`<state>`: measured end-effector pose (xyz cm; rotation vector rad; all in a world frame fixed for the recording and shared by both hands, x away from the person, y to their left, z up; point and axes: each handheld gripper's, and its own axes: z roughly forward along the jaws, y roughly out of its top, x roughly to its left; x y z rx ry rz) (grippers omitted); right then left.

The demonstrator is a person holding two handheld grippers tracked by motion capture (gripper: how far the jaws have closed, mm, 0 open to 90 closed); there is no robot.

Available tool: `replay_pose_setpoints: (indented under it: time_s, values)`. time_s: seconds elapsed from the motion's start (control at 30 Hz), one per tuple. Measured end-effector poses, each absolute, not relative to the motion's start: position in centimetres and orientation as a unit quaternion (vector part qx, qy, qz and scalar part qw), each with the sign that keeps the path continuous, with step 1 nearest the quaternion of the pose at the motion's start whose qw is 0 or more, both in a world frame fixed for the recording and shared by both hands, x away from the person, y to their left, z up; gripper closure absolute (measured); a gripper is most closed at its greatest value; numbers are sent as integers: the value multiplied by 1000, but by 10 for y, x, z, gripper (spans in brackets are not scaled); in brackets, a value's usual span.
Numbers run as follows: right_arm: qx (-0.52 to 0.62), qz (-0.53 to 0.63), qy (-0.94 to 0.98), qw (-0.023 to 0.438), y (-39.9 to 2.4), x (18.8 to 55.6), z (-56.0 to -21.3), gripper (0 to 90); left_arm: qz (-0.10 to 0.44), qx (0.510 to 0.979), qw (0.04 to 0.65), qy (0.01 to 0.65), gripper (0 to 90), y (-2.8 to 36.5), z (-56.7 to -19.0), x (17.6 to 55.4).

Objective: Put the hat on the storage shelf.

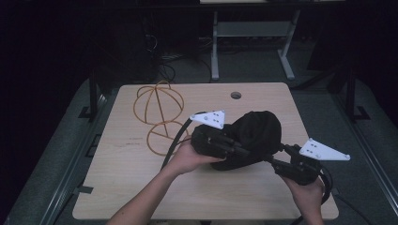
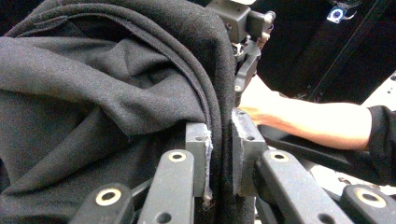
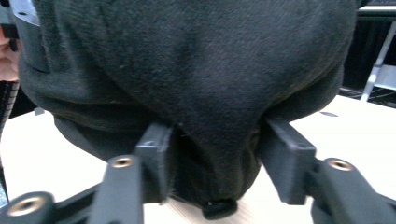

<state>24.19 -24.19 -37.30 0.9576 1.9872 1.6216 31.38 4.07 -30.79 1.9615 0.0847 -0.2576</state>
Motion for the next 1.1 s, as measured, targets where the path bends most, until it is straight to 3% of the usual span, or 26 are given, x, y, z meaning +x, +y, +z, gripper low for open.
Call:
replay_pose_setpoints:
  time_s: [0.2, 0.27, 0.63, 1.1]
  values:
    - [336, 584, 709, 208, -240, 240, -370, 791, -109, 825, 552, 42, 795, 43, -308, 315]
    - [334, 585, 709, 210, -240, 239, -370, 829, -109, 824, 555, 44, 793, 45, -308, 316]
    - [327, 589, 707, 213, -239, 238, -357, 857, -95, 824, 556, 56, 752, 55, -307, 319]
    - [290, 590, 721, 218, -228, 249, -316, 865, -33, 830, 551, 81, 594, 83, -299, 324]
